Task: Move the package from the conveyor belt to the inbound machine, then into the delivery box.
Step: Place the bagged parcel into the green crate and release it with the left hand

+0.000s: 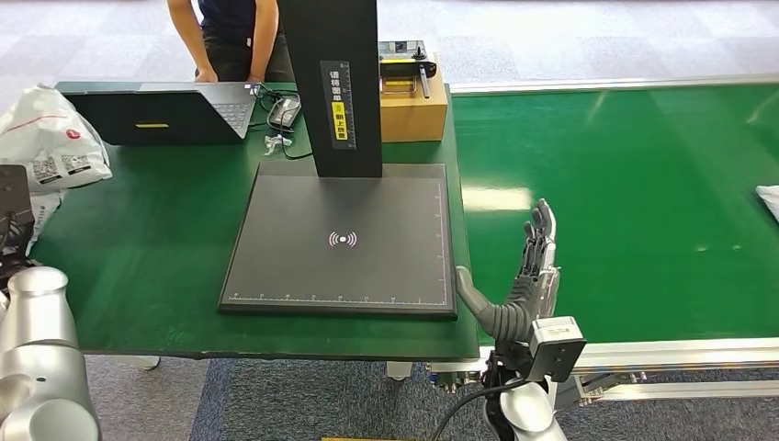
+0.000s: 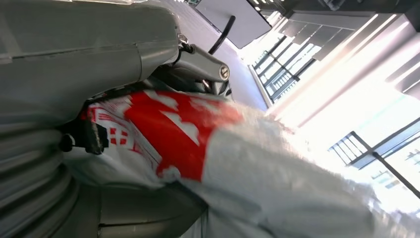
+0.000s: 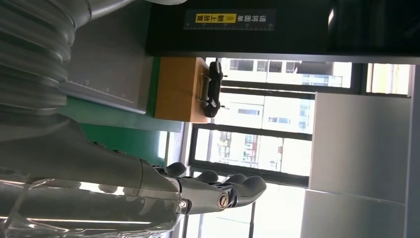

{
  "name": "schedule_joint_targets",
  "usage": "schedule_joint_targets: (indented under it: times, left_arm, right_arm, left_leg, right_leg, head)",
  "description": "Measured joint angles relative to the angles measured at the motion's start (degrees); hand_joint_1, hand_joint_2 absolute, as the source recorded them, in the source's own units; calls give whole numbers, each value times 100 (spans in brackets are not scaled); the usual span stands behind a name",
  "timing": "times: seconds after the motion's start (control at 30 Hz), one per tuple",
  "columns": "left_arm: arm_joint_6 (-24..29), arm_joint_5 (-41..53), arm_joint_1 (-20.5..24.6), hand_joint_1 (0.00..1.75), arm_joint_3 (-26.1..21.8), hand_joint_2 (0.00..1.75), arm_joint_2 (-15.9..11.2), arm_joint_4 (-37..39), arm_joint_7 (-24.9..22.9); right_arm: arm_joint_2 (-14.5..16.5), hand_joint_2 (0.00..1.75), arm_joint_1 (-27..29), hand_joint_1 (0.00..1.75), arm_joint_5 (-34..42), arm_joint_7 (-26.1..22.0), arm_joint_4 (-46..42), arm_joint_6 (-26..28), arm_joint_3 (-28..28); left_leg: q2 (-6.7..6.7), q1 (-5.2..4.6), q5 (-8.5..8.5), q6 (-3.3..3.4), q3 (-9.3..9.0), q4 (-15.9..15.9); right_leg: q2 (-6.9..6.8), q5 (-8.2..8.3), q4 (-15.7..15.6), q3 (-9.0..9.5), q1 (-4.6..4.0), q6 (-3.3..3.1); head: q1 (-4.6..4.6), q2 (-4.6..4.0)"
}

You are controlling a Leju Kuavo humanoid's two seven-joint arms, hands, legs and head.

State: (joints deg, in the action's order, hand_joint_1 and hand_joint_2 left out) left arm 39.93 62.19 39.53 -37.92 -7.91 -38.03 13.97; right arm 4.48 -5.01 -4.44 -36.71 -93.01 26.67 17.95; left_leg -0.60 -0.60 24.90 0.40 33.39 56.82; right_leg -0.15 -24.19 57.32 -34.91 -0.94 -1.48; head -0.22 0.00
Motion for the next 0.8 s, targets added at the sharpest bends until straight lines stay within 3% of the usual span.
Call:
schedule_joint_targets:
  times: [0.8]
  left_arm:
    - [15, 246, 268, 0, -159, 175, 0, 463, 115]
  right_arm:
    - [-44, 175, -43, 0, -1, 11, 32, 75, 40]
  left_leg:
    - [-1, 0, 0, 0, -2, 0]
  right_leg:
    - [2, 0, 0, 1, 0, 0]
  head:
    - [1, 0]
